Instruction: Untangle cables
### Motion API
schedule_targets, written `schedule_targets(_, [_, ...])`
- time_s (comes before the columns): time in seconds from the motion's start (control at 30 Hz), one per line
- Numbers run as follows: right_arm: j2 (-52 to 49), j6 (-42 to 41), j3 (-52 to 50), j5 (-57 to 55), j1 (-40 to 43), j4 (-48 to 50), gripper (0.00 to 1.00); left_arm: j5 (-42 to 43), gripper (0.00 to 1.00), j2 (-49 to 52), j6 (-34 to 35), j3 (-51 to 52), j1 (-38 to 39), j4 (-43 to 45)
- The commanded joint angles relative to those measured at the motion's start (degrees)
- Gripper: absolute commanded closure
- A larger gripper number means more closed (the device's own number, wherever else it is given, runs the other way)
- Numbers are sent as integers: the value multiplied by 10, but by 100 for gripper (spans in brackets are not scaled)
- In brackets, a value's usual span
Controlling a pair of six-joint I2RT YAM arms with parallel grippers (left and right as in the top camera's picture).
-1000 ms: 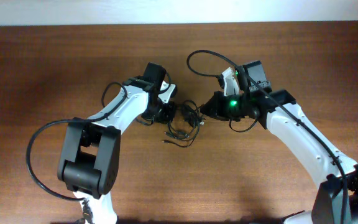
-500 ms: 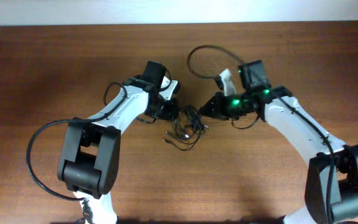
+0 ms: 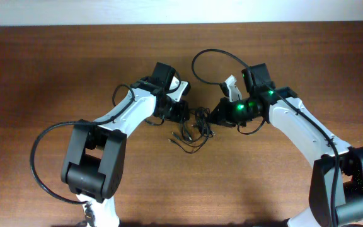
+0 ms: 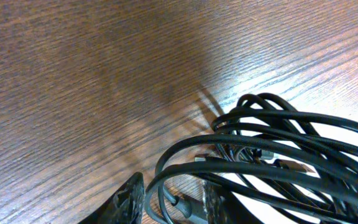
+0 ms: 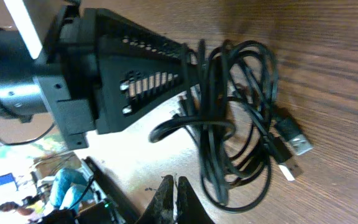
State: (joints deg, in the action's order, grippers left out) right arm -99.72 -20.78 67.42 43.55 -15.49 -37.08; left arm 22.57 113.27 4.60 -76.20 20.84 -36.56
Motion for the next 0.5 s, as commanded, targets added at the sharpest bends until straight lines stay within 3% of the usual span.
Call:
schedule_targets(0.0, [-3,-17,0,-27,-11,0,91,10,62,4,1,4,1,2])
schedule_targets(0.03, [-3,-20,0,-27,-15,0,89,10,63,4,1,4,1,3])
schedule_targets(0.1, [-3,-22,0,-28,-29,7,69,10,65,4,1,4,1,4])
schedule_targets(0.13, [-4,-22,0,-31,-33,16,64,8,66,4,1,4,1,4])
schedule_targets(0.27, [-9,-103,0,-70,-38,74,58,2,77,4,2,4,1,3])
schedule_targets(0.4, [-34,-131,0,-85,-48,112,58,2,73,4,2,4,1,4])
schedule_targets(0.43, [-42,-132,0,-88,-48,116,62,2,73,4,2,4,1,4])
schedule_targets(0.47, [-46,-131,0,-99,-47,116,74,2,73,4,2,4,1,4])
